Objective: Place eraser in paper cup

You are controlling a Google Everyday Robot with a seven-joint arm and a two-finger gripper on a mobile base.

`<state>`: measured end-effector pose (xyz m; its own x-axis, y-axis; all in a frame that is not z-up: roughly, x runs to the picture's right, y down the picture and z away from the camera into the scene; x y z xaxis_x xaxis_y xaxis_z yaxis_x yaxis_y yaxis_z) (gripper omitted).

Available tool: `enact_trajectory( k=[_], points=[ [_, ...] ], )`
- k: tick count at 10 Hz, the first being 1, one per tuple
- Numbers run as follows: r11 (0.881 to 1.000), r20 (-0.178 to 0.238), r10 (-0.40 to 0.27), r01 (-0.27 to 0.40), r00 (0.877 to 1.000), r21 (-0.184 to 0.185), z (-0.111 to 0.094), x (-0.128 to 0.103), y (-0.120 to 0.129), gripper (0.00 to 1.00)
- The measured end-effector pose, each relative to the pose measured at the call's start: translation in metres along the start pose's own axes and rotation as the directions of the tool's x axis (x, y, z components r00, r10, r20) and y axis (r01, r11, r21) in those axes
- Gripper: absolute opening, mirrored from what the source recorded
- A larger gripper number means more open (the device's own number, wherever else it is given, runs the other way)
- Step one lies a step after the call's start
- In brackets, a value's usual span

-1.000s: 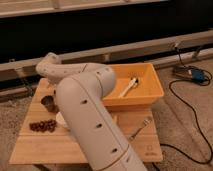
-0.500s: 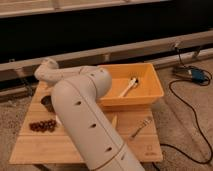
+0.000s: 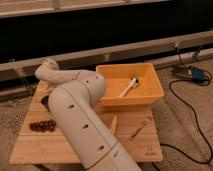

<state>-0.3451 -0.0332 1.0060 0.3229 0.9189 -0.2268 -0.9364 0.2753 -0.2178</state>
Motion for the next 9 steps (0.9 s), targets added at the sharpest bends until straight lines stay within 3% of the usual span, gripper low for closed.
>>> enact_trajectory(
  k=[2, 7, 9],
  points=[
    [1.000, -0.013, -0.013, 0.013, 1.000, -0.004, 0.003, -0.001, -0.001, 0.63],
    [0.999, -0.040, -0.045, 0.045, 0.998, 0.005, -0.004, 0.016, -0.005, 0.11],
    [0.999, -0.028, -0.047, 0.047, 0.999, 0.010, -0.017, 0.020, -0.010, 0.00]
  ],
)
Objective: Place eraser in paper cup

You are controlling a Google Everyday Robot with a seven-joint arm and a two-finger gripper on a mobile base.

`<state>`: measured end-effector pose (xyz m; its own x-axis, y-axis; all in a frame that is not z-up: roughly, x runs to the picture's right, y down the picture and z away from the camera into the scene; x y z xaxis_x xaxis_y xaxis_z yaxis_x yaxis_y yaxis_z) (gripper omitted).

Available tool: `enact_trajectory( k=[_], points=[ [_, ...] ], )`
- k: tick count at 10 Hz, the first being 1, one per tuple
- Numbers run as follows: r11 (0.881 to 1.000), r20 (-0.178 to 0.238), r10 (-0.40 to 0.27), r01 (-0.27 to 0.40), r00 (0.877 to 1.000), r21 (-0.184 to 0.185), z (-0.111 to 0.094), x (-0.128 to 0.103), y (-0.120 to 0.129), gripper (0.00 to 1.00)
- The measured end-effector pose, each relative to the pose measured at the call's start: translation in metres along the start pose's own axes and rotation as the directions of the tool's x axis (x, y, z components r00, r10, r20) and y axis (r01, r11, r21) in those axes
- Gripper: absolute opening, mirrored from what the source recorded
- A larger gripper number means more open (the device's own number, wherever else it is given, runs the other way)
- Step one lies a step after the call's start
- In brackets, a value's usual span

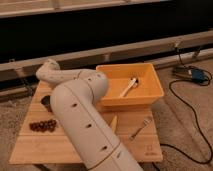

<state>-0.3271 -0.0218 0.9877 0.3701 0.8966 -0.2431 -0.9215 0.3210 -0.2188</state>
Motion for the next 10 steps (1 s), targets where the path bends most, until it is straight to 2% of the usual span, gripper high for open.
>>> enact_trajectory(
  k=[4, 6, 7, 8, 10],
  points=[
    [1.000, 0.107, 0.007, -0.007, 0.994, 0.004, -0.071, -0.021, -0.016, 0.00],
    [1.000, 0.166, 0.007, -0.008, 0.986, 0.003, -0.119, -0.031, -0.026, 0.00],
    [1.000, 0.179, 0.009, -0.009, 0.984, 0.001, -0.136, -0.029, -0.030, 0.00],
    [1.000, 0.192, 0.015, -0.014, 0.981, -0.008, -0.158, -0.019, -0.036, 0.00],
    [0.999, 0.192, 0.033, -0.028, 0.981, -0.026, -0.188, 0.006, -0.046, 0.00]
  ],
)
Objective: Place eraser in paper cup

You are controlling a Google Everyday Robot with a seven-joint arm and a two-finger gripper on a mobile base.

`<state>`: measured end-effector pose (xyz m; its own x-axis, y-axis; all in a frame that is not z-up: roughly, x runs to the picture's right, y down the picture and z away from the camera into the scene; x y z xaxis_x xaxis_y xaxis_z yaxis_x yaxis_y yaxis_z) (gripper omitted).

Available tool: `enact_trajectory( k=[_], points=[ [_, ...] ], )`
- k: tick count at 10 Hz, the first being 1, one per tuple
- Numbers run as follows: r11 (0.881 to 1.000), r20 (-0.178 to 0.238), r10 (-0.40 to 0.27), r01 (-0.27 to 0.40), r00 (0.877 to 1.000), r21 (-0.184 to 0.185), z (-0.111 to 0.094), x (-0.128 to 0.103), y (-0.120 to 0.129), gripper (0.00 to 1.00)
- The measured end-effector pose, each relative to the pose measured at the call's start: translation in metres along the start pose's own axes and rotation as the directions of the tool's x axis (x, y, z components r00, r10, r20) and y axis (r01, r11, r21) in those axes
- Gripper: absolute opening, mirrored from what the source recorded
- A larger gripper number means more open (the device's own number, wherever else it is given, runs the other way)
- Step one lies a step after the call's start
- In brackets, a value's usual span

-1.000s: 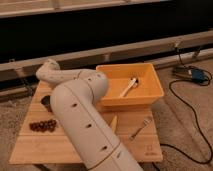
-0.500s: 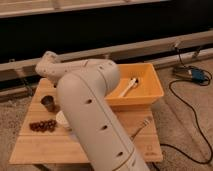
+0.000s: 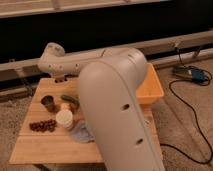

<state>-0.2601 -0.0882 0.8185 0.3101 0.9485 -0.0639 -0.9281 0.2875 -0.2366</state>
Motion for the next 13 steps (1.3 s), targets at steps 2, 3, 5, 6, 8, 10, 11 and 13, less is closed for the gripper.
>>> enact_trajectory(
  k=[2, 3, 5, 6, 8, 10, 11, 13],
  points=[
    [1.000, -0.021, 0.009, -0.010, 1.000, -0.028, -0.030, 0.030, 0.011, 0.00],
    [0.998, -0.040, 0.011, -0.013, 0.999, -0.054, -0.047, 0.049, 0.025, 0.00],
    [0.996, -0.084, 0.017, -0.025, 0.996, -0.090, -0.078, 0.083, 0.034, 0.00],
    [0.993, -0.114, 0.012, -0.025, 0.993, -0.114, -0.093, 0.100, 0.040, 0.00],
    [0.989, -0.168, 0.010, -0.035, 0.986, -0.147, -0.115, 0.127, 0.040, 0.00],
    [0.983, -0.229, 0.000, -0.041, 0.974, -0.177, -0.129, 0.147, 0.038, 0.00],
    [0.981, -0.258, -0.006, -0.044, 0.966, -0.190, -0.135, 0.159, 0.038, 0.00],
    [0.974, -0.316, -0.021, -0.051, 0.948, -0.219, -0.144, 0.180, 0.040, 0.00]
  ],
)
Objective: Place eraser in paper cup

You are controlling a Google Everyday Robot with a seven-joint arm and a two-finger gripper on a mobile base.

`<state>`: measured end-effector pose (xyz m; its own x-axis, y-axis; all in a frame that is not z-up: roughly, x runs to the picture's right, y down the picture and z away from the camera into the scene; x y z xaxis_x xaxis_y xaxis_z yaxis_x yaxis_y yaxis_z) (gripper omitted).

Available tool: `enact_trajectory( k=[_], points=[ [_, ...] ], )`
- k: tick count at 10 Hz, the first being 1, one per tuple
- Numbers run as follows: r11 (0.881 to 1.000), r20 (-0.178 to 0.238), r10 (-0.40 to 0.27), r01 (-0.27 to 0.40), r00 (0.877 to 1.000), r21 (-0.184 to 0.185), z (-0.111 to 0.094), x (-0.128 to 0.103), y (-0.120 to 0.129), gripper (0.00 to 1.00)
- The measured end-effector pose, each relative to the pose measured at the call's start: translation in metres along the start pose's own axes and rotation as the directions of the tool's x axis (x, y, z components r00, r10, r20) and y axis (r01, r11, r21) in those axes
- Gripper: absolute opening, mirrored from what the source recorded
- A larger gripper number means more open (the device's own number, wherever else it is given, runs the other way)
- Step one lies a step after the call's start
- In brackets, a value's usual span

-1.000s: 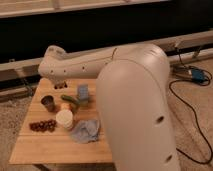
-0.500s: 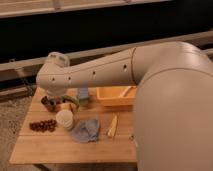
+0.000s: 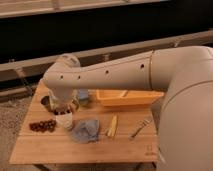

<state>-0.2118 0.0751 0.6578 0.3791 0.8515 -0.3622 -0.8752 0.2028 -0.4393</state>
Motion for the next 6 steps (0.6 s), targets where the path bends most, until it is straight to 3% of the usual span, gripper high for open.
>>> enact_trajectory(
  k=[3, 6],
  points=[
    [0.999, -0.089, -0.011, 0.008, 0.996, -0.039, 0.008, 0.023, 0.007, 0.00],
    [0.998, -0.162, -0.019, 0.010, 0.987, -0.054, 0.018, 0.033, 0.010, 0.00]
  ],
)
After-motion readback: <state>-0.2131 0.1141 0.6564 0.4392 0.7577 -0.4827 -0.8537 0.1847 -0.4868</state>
